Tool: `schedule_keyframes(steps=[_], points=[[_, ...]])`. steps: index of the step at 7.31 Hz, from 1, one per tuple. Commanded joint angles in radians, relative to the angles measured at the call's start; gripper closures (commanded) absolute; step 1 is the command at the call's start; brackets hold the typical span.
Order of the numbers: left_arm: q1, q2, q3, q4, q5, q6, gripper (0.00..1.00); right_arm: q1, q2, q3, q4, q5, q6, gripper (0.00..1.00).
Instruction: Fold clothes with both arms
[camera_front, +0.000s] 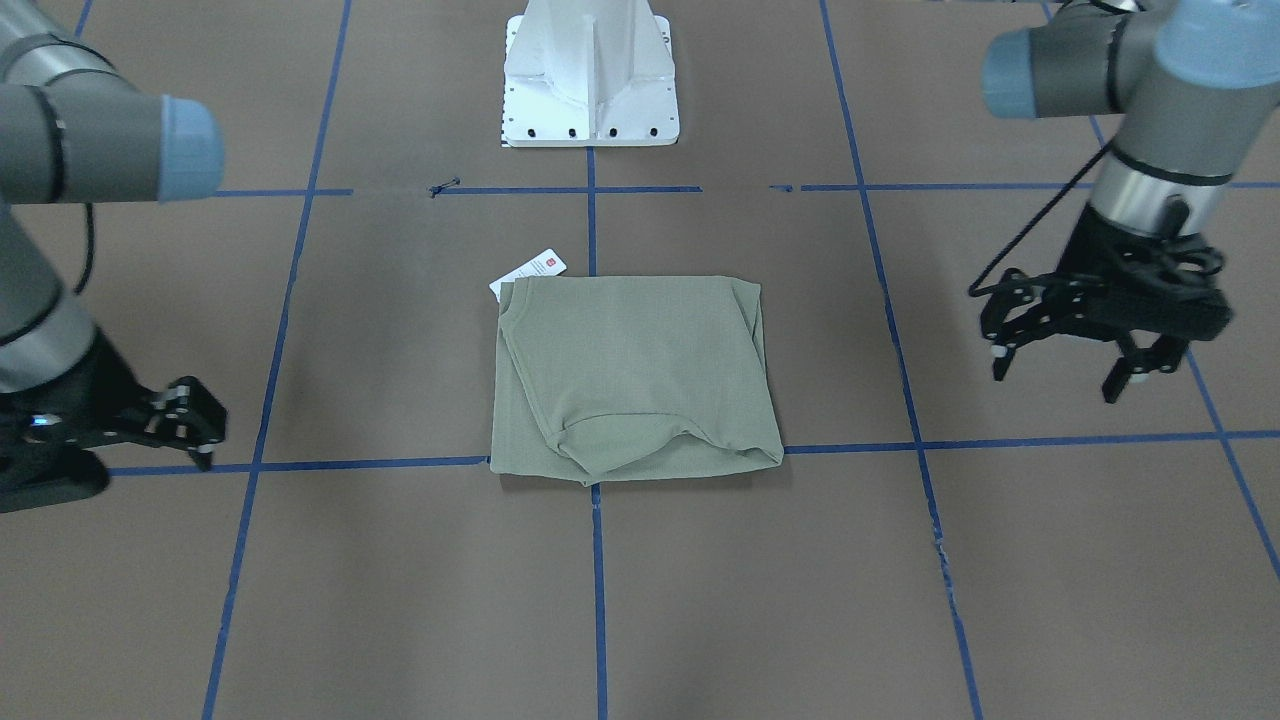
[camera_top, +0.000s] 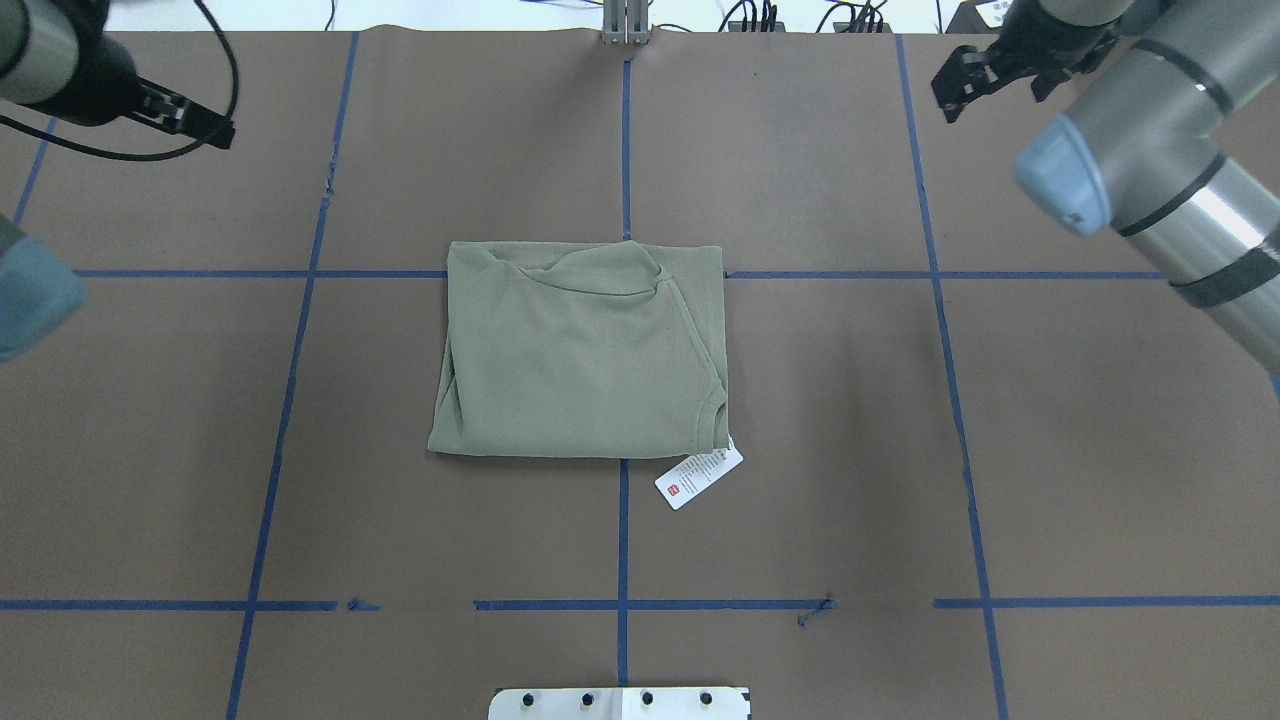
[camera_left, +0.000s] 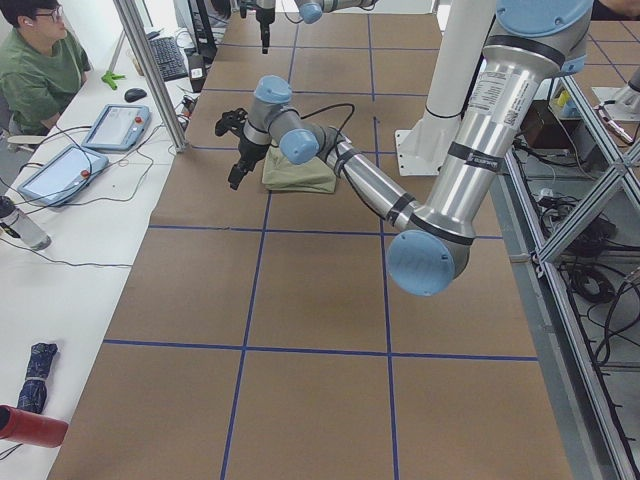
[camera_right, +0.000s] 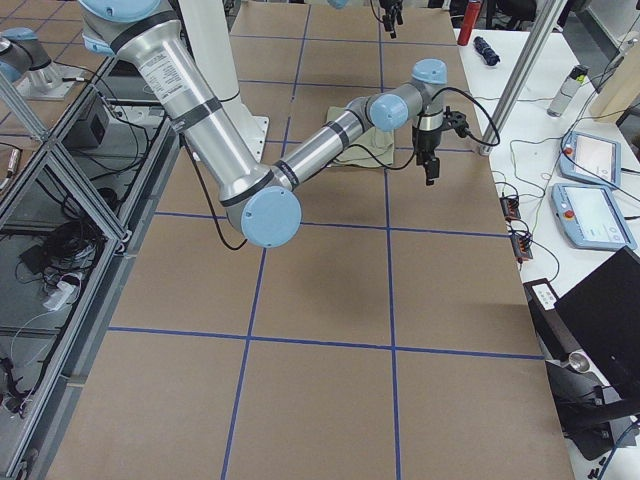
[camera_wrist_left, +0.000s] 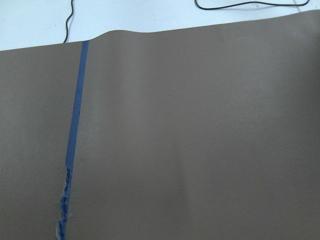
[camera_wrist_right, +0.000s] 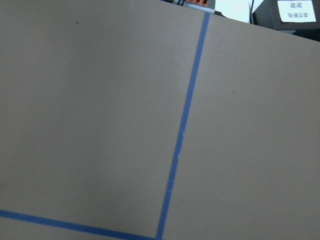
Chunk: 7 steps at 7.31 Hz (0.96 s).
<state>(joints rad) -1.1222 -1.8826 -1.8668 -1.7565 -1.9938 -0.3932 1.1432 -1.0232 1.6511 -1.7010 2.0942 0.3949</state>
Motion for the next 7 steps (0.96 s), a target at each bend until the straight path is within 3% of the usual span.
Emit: schedule_keyframes(steps=[1,3,4,5,6,7], points=[[-0.26,0.136,-0.006,0.015,-0.147,0.367,0.0,0.223,-0.171,0.035,-0.029,0.137,-0.338,0.0],[-0.398,0.292,-0.008,0.045,-0.198,0.467,0.0,0.334,-0.376,0.05,-0.011,0.185,-0.389,0.0],[-0.413,0.324,0.056,0.045,-0.2,0.462,0.0,0.337,-0.487,0.047,-0.012,0.184,-0.381,0.0],[-0.468,0.329,0.172,-0.007,-0.206,0.476,0.0,0.367,-0.53,0.053,0.039,0.199,-0.381,0.0],[-0.513,0.327,0.207,-0.071,-0.209,0.494,0.0,0.398,-0.594,0.053,0.105,0.213,-0.386,0.0],[-0.521,0.335,0.215,-0.049,-0.267,0.545,0.0,0.496,-0.612,0.074,0.112,0.269,-0.389,0.0]])
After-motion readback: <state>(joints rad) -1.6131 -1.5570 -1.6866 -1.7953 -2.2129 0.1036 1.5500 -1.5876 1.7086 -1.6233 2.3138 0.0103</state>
